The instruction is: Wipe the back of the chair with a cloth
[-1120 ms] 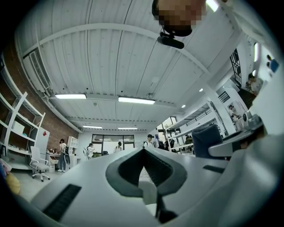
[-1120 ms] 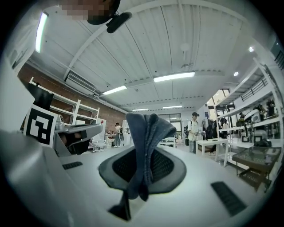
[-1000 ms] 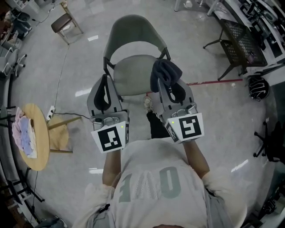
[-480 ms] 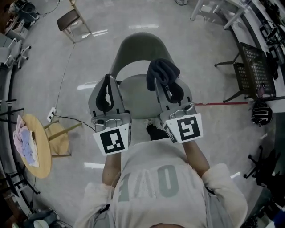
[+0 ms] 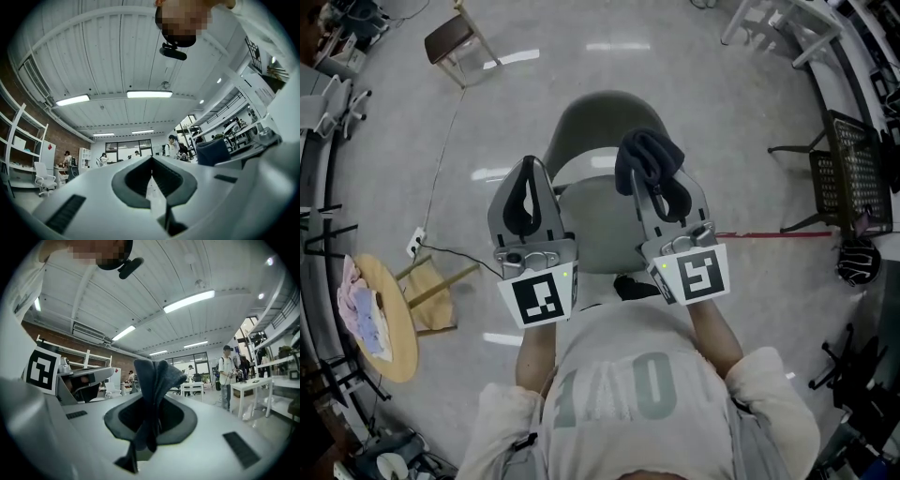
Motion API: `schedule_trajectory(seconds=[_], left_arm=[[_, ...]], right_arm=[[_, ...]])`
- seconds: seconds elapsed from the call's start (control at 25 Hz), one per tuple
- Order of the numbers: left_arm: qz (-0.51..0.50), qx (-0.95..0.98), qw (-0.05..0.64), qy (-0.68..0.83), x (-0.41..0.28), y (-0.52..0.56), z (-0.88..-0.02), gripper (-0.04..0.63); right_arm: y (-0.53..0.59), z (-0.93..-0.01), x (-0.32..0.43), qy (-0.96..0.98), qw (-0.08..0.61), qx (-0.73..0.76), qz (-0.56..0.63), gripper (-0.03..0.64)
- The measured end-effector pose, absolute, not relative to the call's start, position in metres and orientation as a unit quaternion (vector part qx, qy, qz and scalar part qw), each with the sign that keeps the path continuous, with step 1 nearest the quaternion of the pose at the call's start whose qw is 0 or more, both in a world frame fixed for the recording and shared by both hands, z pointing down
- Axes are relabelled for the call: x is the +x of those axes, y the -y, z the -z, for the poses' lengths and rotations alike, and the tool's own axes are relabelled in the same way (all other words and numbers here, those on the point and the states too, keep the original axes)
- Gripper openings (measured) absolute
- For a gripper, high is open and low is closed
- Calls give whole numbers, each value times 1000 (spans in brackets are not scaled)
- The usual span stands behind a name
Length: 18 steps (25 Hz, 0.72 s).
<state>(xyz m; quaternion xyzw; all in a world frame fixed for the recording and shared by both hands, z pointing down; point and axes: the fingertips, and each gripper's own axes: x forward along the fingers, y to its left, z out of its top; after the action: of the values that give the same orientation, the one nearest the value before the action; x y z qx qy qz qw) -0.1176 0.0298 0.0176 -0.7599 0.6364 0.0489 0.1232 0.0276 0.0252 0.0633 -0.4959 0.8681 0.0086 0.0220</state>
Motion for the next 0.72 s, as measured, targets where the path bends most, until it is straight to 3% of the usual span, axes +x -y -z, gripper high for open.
schedule_trajectory(seconds=[0.72], left_arm=[[-63,-784,106,-608,-145,7,-19,15]], right_arm=[[3,-70,-15,-854,2,-521,-3,60]])
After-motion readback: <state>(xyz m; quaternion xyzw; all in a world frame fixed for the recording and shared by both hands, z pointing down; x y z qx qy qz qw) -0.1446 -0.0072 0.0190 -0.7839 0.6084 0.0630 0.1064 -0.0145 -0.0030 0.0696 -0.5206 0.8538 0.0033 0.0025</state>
